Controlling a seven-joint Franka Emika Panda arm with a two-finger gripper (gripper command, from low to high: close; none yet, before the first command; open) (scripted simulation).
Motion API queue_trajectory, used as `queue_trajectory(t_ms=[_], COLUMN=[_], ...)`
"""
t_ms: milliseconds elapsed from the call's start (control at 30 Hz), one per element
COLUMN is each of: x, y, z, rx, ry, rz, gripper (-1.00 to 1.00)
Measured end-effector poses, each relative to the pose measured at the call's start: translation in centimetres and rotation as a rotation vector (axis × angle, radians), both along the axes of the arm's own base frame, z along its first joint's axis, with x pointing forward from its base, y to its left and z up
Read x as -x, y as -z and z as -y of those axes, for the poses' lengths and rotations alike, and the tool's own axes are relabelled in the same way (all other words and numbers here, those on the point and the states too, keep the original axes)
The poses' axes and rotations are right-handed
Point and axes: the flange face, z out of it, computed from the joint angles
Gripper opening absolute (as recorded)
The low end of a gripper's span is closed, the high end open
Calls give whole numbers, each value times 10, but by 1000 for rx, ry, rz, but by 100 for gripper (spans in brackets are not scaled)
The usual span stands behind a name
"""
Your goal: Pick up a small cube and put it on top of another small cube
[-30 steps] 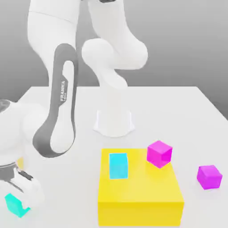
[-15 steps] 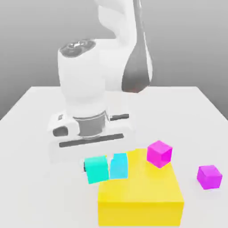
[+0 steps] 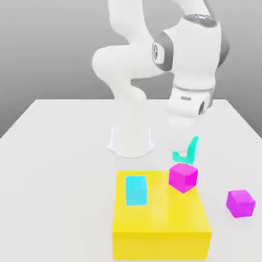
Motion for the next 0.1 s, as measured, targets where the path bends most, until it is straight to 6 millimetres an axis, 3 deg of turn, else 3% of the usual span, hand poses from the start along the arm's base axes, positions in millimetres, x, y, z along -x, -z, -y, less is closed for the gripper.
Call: queue_trajectory(t_ms=[100], x=[0], y=[0], z=[0], rx=[0], ry=[0], rz=[0], gripper=[100])
